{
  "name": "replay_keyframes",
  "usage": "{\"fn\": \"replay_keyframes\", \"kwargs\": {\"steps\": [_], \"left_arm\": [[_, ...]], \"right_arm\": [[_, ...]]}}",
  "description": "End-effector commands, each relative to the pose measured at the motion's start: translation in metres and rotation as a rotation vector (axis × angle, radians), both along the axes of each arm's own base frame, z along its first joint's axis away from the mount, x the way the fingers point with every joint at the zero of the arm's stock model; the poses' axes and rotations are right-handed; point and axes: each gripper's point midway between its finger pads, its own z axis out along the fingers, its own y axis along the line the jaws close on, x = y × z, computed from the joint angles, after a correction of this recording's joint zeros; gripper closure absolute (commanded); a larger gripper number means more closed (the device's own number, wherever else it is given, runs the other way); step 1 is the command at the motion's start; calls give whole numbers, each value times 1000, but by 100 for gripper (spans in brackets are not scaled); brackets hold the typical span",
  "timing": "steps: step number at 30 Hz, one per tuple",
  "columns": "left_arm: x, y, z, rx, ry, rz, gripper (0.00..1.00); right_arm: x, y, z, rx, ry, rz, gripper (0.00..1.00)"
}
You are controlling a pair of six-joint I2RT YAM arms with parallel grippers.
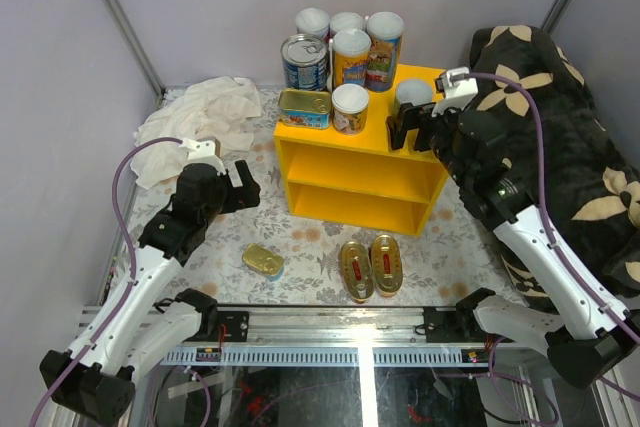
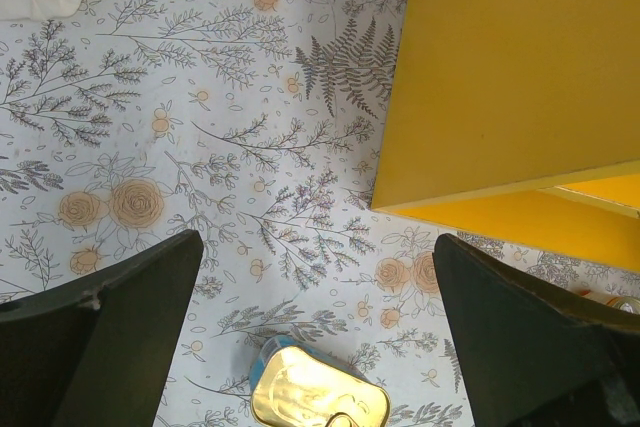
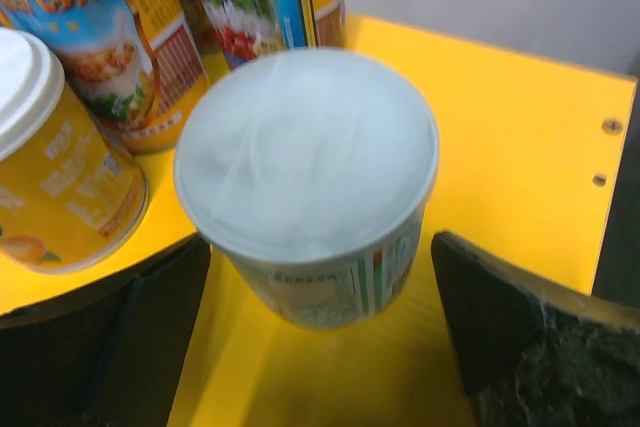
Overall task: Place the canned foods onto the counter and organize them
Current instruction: Place the canned food on the counter.
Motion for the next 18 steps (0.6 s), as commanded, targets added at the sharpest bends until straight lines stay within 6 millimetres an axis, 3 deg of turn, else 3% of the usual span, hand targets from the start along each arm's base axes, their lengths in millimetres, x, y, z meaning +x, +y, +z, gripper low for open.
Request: {"fn": "replay_keyframes", "kwargs": {"steps": [1, 4, 9, 15, 18], "left_arm": [[7, -2, 11, -15, -43, -2, 0], [8, -2, 10, -14, -40, -3, 0], [9, -3, 11, -15, -39, -5, 0], [9, -1, 10, -10, -41, 1, 0], [9, -1, 11, -9, -44, 2, 0]], "right_arm": [[-12, -2, -10, 16, 21, 23, 1], [-18, -5, -14, 19, 21, 18, 3], [-22, -5, -8, 22, -10, 34, 16], [-18, 4, -4, 5, -39, 82, 39], [-13, 10, -3, -1, -53, 101, 40]]}}
